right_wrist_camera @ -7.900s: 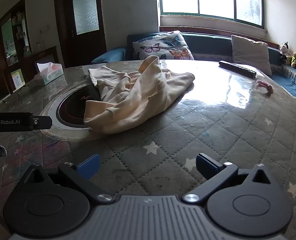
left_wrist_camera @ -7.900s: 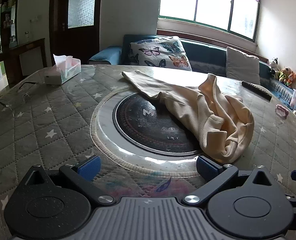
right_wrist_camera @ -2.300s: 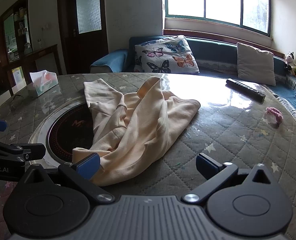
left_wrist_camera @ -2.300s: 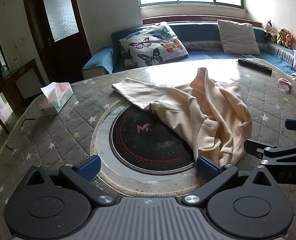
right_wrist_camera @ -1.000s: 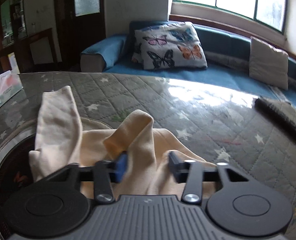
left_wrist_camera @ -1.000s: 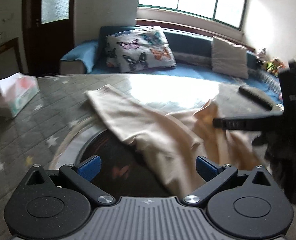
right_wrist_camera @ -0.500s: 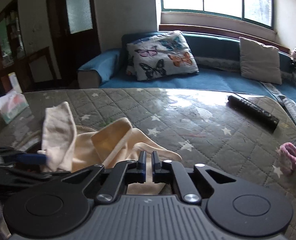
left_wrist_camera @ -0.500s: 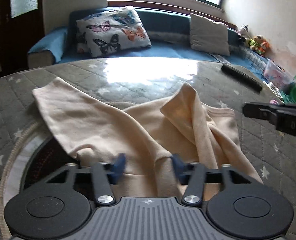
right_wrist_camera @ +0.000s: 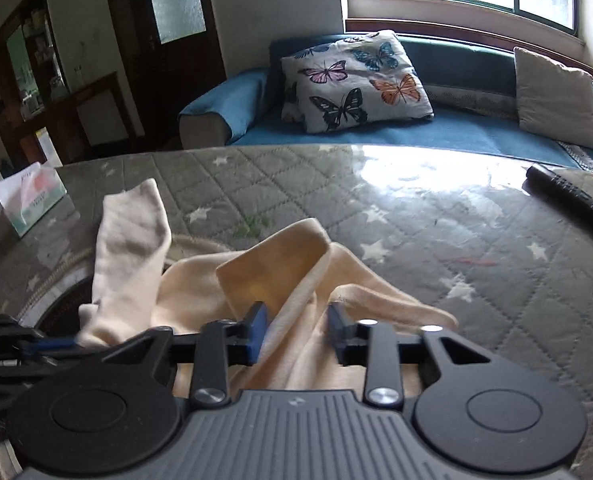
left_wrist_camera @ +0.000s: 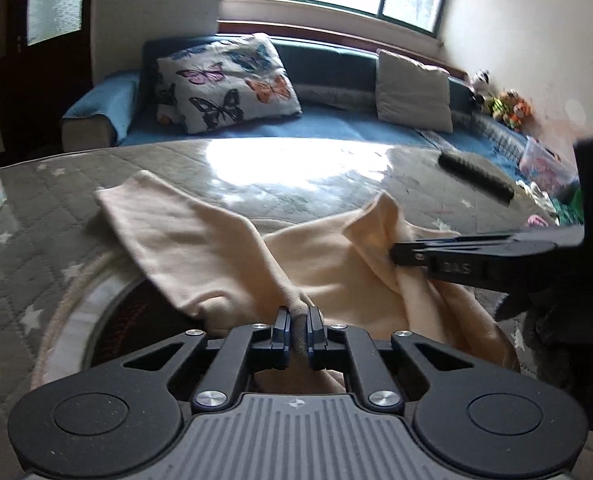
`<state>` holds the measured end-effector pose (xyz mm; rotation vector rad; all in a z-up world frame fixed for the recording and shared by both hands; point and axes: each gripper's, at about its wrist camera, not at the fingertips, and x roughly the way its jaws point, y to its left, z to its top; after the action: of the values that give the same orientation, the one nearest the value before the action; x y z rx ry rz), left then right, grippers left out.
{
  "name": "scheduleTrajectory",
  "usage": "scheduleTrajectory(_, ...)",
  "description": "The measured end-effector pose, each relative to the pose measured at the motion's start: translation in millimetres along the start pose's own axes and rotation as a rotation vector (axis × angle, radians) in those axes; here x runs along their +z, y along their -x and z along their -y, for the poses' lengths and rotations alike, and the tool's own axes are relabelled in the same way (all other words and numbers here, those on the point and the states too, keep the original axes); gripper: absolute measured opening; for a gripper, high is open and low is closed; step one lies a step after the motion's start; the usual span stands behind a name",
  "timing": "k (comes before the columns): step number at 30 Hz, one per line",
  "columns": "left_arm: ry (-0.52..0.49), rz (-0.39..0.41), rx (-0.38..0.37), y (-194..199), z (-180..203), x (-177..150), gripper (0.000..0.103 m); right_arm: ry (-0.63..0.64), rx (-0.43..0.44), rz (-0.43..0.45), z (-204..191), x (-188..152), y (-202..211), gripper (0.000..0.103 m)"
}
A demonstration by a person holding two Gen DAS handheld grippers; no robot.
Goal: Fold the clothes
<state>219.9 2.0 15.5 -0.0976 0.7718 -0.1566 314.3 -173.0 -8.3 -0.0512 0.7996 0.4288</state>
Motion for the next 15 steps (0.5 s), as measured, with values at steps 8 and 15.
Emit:
scheduleTrajectory(8,0.061,0.063,0.066,54,-35,-22,0.008,0.002,-0.043,0.106,8,-7,60,0.005)
scheduleTrajectory(15,0.12,0.063,0.089,102,-56,-57,0.008,-0.011,-0.114,0.203,27,-31,146,0.005)
